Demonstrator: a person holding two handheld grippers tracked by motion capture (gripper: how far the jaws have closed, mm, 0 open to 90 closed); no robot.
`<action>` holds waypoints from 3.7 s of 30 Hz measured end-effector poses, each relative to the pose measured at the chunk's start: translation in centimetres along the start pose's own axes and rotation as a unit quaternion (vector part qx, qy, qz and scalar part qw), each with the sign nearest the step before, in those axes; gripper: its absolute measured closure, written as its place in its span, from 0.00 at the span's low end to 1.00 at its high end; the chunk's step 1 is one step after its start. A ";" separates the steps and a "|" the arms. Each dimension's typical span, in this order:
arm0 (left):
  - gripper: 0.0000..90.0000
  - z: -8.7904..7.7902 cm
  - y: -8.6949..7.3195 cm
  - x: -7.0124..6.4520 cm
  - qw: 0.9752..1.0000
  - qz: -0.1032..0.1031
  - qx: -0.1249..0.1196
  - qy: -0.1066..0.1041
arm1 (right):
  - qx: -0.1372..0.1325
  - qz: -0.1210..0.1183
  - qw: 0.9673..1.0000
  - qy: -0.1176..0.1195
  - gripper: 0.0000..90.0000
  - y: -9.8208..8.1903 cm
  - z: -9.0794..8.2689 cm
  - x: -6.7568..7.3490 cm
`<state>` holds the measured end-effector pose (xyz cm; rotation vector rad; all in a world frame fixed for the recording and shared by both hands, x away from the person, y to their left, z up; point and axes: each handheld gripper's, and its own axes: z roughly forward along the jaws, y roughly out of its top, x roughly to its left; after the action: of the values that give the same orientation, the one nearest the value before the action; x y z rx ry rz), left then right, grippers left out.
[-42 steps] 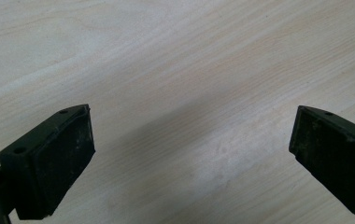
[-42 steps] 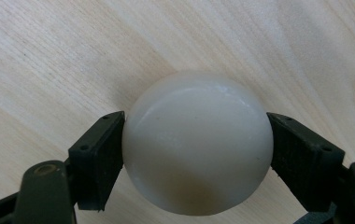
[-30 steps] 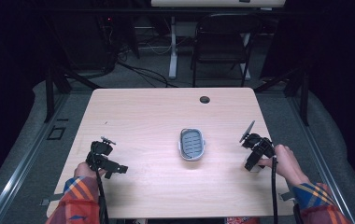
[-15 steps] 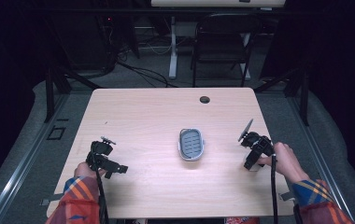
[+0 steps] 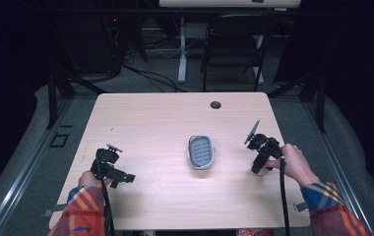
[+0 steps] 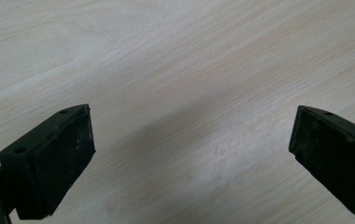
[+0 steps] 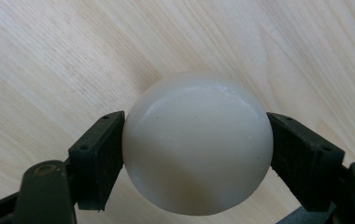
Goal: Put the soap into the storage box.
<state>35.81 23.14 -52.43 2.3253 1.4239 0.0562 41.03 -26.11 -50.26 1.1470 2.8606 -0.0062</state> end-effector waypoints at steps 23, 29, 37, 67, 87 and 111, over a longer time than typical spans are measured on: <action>0.00 0.1 0.1 0.0 1.000 0.005 0.006 -0.001 | 0.000 -0.035 0.999 0.001 0.25 3.6 -0.8 1.2; 0.00 0.1 0.1 0.0 1.000 0.008 0.005 -0.001 | -0.002 -0.042 0.999 0.000 0.25 4.7 -1.2 1.5; 0.00 0.2 0.1 -0.1 1.000 0.006 0.006 -0.001 | -0.007 -0.045 0.999 0.002 0.25 5.4 -1.4 1.8; 0.00 0.2 0.2 -0.2 1.000 0.014 0.002 -0.003 | -0.027 -0.054 0.998 -0.004 0.25 8.4 -4.3 1.6; 0.00 0.2 0.2 -0.2 1.000 0.012 0.002 -0.005 | -0.039 -0.072 0.997 -0.009 0.25 10.6 -6.2 2.8; 0.00 0.2 0.2 -0.2 1.000 0.012 0.001 -0.006 | -0.050 -0.098 0.994 0.003 0.25 14.4 -5.8 5.4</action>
<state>35.93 22.83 -52.51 2.3393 1.3917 0.0475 46.75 -11.77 -44.51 0.8482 2.9275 0.1315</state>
